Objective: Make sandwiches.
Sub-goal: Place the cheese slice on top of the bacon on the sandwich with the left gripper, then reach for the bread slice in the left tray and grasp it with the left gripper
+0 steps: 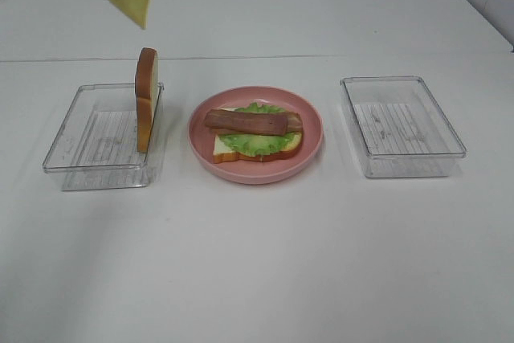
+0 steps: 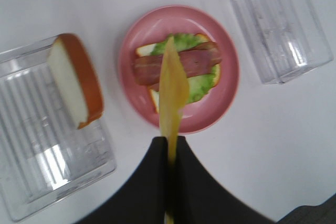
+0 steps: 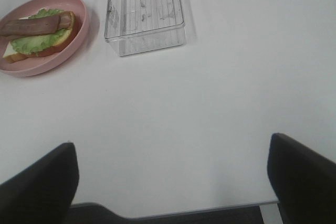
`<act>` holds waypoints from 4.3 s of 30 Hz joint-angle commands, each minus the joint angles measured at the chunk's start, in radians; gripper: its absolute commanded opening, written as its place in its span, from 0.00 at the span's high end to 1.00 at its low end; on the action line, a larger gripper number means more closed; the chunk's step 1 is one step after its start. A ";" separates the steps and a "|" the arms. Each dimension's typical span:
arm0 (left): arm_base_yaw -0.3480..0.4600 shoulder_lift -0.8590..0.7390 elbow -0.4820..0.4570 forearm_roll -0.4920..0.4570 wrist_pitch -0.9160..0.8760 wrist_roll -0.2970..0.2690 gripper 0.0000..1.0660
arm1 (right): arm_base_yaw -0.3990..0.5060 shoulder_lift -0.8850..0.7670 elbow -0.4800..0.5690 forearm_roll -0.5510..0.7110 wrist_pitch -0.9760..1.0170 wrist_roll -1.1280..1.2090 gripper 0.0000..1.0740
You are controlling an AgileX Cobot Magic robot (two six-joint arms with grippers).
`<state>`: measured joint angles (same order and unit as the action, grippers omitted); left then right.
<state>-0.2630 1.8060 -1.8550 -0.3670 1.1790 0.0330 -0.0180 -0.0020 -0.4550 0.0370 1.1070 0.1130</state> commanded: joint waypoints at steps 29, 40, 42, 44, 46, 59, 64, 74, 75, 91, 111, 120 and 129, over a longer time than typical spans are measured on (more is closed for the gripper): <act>-0.178 0.686 -0.526 -0.235 0.139 0.038 1.00 | -0.005 -0.033 0.003 0.000 -0.011 -0.008 0.14; -0.183 0.736 -0.523 -0.268 0.125 0.057 1.00 | -0.005 -0.033 0.003 0.000 -0.011 -0.008 0.14; -0.183 0.744 -0.523 -0.268 0.127 0.057 1.00 | -0.005 -0.033 0.003 0.000 -0.011 -0.008 0.14; -0.183 0.753 -0.523 -0.261 0.127 0.056 1.00 | -0.005 -0.033 0.003 0.000 -0.011 -0.008 0.14; -0.183 0.761 -0.523 -0.244 0.126 0.045 1.00 | -0.005 -0.033 0.003 0.000 -0.011 -0.008 0.14; -0.183 0.762 -0.523 -0.070 0.116 -0.008 1.00 | -0.005 -0.033 0.003 0.000 -0.011 -0.008 0.14; -0.183 0.762 -0.523 -0.037 0.099 -0.016 1.00 | -0.005 -0.033 0.003 0.000 -0.011 -0.008 0.14; -0.183 0.762 -0.523 -0.037 0.089 -0.020 1.00 | -0.005 -0.033 0.003 0.000 -0.011 -0.008 0.14; -0.183 0.762 -0.523 -0.032 0.089 -0.026 0.99 | -0.005 -0.033 0.003 0.000 -0.011 -0.008 0.14; -0.191 0.698 -0.541 0.015 0.092 -0.049 0.04 | -0.005 -0.033 0.003 0.000 -0.011 -0.008 0.14; -0.218 0.354 -0.511 0.221 0.140 -0.068 0.06 | -0.005 -0.033 0.003 0.000 -0.011 -0.008 0.14; -0.180 0.273 -0.423 0.414 0.140 -0.157 0.06 | -0.005 -0.033 0.003 0.000 -0.011 -0.008 0.14; -0.105 0.277 -0.301 0.390 0.139 -0.200 0.06 | -0.005 -0.033 0.003 0.000 -0.011 -0.008 0.14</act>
<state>-0.3870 2.0880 -2.1860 0.0430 1.2250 -0.1500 -0.0180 -0.0020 -0.4550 0.0370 1.1070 0.1130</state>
